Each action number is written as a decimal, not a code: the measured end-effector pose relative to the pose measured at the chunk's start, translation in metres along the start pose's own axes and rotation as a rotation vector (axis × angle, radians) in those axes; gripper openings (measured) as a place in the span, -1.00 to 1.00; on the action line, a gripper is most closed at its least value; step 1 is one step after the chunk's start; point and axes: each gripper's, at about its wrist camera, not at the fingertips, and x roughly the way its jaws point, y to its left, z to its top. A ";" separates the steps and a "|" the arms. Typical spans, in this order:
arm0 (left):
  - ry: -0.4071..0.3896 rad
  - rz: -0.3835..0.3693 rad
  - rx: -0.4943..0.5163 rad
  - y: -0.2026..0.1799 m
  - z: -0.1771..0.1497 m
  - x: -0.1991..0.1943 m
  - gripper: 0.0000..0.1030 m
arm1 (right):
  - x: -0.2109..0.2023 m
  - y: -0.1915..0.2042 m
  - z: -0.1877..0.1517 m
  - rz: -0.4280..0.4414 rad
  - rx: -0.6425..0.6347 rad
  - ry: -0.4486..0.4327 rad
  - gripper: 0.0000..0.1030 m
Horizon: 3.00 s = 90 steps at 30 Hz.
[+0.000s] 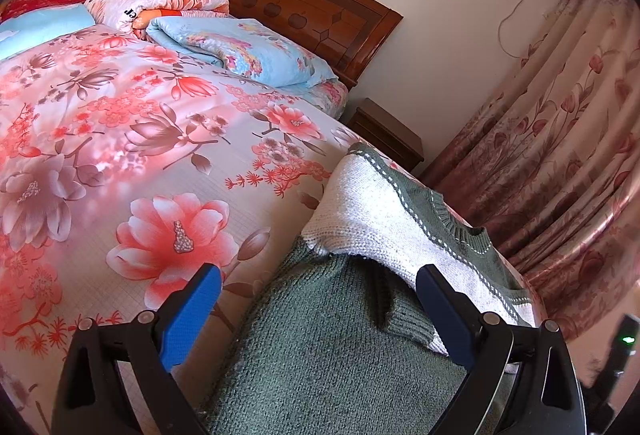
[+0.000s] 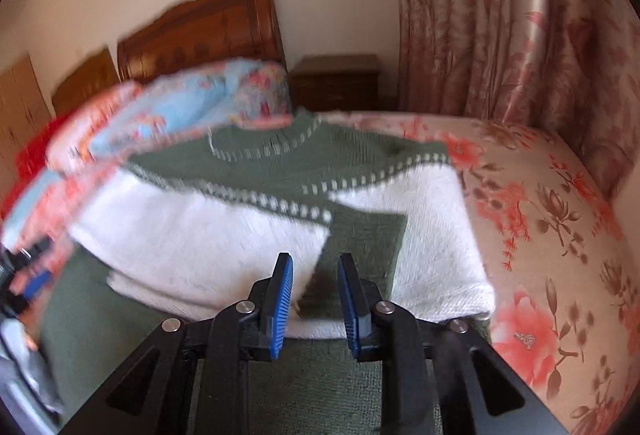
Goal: Fold small clothes
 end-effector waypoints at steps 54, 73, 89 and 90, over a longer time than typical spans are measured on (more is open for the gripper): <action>0.253 0.093 0.502 -0.127 0.016 0.125 1.00 | 0.006 -0.013 -0.008 0.069 0.020 -0.042 -0.52; 0.189 -0.090 0.480 -0.113 -0.016 0.020 1.00 | -0.006 -0.005 -0.011 0.137 0.001 -0.036 -0.02; 0.347 0.040 0.805 -0.039 -0.074 -0.033 1.00 | -0.066 -0.009 -0.095 0.170 -0.217 0.216 -0.05; 0.354 0.051 0.793 -0.040 -0.076 -0.036 1.00 | -0.070 -0.007 -0.094 0.130 -0.229 0.224 -0.15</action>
